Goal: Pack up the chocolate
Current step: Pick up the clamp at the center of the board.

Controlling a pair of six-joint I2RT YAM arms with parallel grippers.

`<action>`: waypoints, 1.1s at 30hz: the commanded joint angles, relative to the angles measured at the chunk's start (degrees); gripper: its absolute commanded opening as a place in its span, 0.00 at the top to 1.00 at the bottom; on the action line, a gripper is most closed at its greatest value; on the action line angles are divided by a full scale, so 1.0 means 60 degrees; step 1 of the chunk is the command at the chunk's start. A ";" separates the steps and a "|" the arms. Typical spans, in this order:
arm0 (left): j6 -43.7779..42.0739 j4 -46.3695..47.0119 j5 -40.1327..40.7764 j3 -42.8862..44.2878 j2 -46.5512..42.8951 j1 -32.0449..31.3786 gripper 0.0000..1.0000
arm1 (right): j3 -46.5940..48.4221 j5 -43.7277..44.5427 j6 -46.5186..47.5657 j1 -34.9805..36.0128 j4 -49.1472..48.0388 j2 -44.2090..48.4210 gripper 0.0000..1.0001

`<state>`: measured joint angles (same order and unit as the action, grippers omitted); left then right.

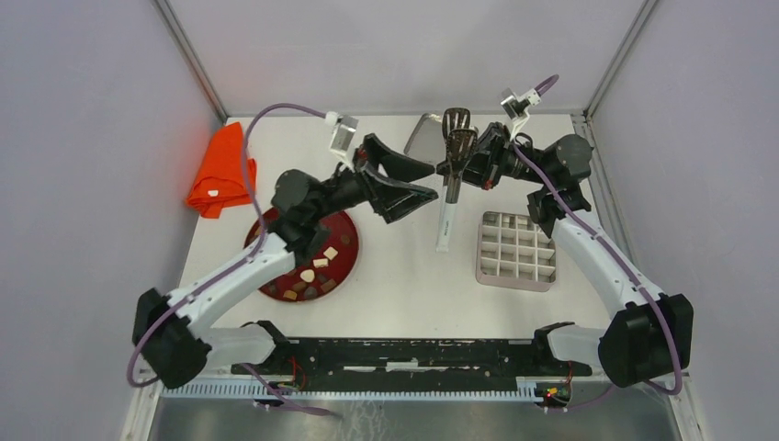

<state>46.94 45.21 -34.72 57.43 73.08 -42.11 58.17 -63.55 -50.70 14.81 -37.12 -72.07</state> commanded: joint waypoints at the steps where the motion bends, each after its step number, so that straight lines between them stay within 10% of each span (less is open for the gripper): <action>1: -0.3105 -0.2976 0.0916 -0.0363 -0.1847 0.0044 0.05 | -0.0243 -0.0154 -0.0921 0.0026 -0.1825 0.0257 1.00; 5: -0.4146 -0.4391 0.1471 -0.1248 -0.2917 0.0039 0.00 | -0.0465 -0.0209 -0.1648 0.0028 -0.2859 0.0177 1.00; 33: -0.2302 0.3352 0.1735 -0.2226 0.0496 -0.1140 0.02 | -0.0218 0.0411 -0.2915 0.0252 -0.3774 -0.0318 1.00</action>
<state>30.70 56.86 -27.46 39.79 73.28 -48.38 55.16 -63.94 -65.49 15.59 -55.40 -73.80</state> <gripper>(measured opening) 0.990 0.034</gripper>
